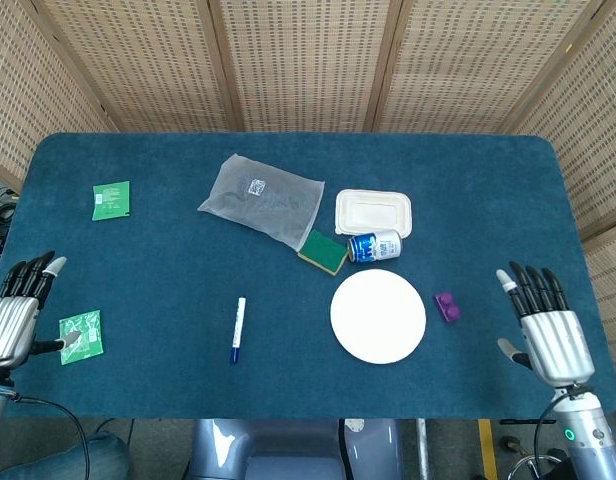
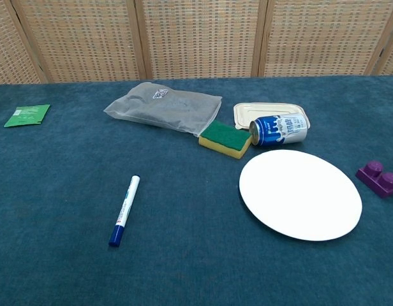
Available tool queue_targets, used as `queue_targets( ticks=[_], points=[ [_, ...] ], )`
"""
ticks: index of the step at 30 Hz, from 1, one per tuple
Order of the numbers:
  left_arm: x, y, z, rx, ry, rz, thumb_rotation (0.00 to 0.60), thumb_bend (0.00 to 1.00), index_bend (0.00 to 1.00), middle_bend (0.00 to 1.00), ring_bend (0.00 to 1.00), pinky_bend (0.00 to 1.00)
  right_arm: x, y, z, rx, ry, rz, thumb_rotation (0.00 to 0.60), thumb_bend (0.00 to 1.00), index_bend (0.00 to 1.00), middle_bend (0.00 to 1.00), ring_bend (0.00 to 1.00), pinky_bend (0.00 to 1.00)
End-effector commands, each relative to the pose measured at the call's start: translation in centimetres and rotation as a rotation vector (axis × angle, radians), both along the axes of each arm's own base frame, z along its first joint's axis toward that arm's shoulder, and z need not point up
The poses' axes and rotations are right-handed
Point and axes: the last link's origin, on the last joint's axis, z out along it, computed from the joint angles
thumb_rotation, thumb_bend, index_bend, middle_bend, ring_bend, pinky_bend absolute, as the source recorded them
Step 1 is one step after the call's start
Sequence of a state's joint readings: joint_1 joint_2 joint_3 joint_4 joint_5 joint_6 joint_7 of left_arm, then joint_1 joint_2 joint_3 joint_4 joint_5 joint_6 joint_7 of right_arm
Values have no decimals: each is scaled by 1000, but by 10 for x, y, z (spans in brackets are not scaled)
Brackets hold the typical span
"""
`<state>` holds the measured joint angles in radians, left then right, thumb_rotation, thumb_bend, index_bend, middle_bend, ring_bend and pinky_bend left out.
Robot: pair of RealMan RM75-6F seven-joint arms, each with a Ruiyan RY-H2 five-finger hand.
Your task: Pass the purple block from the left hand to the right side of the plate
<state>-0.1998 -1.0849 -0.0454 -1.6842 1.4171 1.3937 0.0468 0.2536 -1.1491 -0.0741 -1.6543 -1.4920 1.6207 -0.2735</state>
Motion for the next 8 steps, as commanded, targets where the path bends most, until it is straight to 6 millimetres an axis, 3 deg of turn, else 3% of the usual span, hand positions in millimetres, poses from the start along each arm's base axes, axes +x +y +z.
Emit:
queue_targets(
  ticks=[1,8],
  points=[
    [-4,-8,-3,28,20,-14,600,49,0,0,0,0,-6,12,0,-25,-35,-8,600,0,0,0,0,0],
    [-5,-13,-6,39,46,-35,600,46,0,0,0,0,-20,17,4,-61,-71,-30,600,0,0,0,0,0]
  ],
)
